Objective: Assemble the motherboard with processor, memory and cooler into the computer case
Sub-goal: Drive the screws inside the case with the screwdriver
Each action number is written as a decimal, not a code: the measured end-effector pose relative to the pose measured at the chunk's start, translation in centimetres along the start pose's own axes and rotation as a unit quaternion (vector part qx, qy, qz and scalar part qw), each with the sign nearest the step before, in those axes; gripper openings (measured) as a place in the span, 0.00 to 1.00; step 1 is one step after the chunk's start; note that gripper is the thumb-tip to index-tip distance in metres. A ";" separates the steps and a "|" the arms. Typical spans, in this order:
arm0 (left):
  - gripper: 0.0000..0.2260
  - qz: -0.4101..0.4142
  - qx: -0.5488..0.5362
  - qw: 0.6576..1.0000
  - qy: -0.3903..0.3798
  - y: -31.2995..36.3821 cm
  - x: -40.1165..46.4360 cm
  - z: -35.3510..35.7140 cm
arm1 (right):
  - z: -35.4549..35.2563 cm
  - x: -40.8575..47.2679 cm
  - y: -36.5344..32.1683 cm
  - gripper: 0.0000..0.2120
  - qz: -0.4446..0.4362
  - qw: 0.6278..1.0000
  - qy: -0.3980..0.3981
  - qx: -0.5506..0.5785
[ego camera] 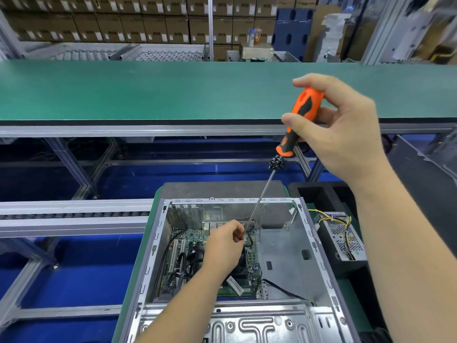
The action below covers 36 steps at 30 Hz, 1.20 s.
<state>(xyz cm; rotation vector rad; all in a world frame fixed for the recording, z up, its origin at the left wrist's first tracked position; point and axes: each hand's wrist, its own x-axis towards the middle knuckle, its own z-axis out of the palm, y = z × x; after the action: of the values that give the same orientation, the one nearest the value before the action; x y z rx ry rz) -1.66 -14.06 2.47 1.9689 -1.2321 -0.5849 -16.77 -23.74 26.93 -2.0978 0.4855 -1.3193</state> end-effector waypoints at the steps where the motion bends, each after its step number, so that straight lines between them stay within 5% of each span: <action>1: 0.14 0.005 0.013 1.000 -0.005 0.1 0.0 0.2 | -0.1 0.1 -0.2 0.20 0.007 1.000 -0.022 0.010; 5: 0.08 0.045 0.108 0.992 -0.054 1.1 0.4 1.1 | -0.6 0.1 -0.6 0.25 0.031 0.995 -0.080 0.058; 10: 0.10 0.101 0.186 0.973 -0.091 3.0 1.8 2.8 | -0.7 -0.5 0.1 0.21 0.032 0.998 -0.050 0.026; 26: 0.08 0.044 0.200 0.975 -0.089 0.8 3.8 4.7 | -0.8 -2.4 3.2 0.19 0.082 0.996 -0.032 0.014; 36: 0.24 0.068 0.251 0.962 -0.085 -0.8 3.8 3.8 | -0.4 -2.3 4.3 0.19 0.081 0.996 -0.021 -0.001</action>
<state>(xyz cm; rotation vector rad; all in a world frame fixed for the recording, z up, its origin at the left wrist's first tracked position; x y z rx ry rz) -2.23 -18.56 -0.54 2.2489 -1.7424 -0.4011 -18.08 -25.70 22.61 -2.0365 0.6254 -1.1804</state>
